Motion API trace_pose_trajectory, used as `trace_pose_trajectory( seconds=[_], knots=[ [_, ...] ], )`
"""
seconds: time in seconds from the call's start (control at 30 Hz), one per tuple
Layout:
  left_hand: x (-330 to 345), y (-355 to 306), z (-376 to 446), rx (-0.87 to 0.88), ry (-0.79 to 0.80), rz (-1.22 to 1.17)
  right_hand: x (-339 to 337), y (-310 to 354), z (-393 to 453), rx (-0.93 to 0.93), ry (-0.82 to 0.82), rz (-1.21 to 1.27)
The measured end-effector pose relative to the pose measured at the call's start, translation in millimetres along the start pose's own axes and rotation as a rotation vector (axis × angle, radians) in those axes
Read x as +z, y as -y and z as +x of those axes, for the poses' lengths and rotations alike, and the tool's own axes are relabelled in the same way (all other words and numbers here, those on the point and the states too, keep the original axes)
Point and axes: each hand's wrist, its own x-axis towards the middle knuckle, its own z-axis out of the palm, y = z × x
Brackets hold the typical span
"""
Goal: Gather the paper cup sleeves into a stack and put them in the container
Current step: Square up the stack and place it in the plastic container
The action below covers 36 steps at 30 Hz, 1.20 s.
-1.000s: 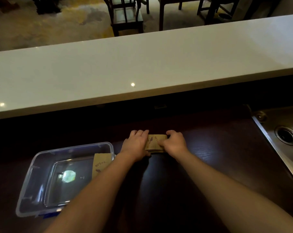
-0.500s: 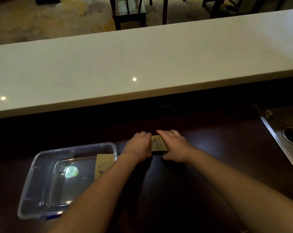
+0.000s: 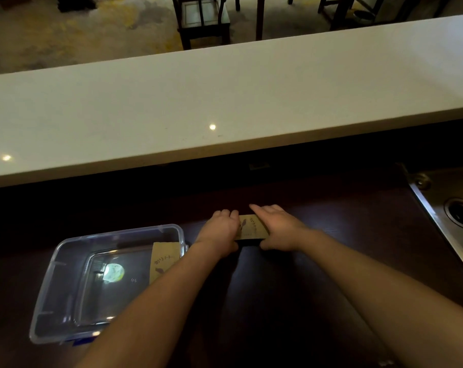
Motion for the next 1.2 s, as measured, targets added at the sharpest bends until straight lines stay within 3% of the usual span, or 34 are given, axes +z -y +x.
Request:
trace_pose_trajectory(
  seconds=[0.13, 0.47, 0.7, 0.83, 1.0, 1.2],
  knots=[
    [1.4, -2.2, 0.2, -0.006, 0.007, 0.011, -9.2, 0.1, 3.5, 0.126, 0.015, 0.186],
    [-11.9, 5.5, -3.3, -0.097, 0.122, -0.294, -6.2, 12.9, 8.7, 0.154, 0.096, 0.004],
    [-15.0, -5.1, -24.8, -0.014, -0.04, -0.26, -6.1, 18.0, -19.5, 0.037, -0.092, 0.252],
    [7.8, -15.0, -44.5, -0.016, -0.144, -0.17, 8.5, 16.3, -48.3, -0.043, -0.159, 0.157],
    [37.5, -36.1, -55.2, -0.041, -0.311, -0.068, 44.1, 33.6, -63.8, 0.046, -0.298, -0.127],
    [45.8, -46.0, -65.4, -0.063, -0.305, -0.028, 61.6, 41.5, -69.9, 0.092, -0.334, -0.034]
  ],
)
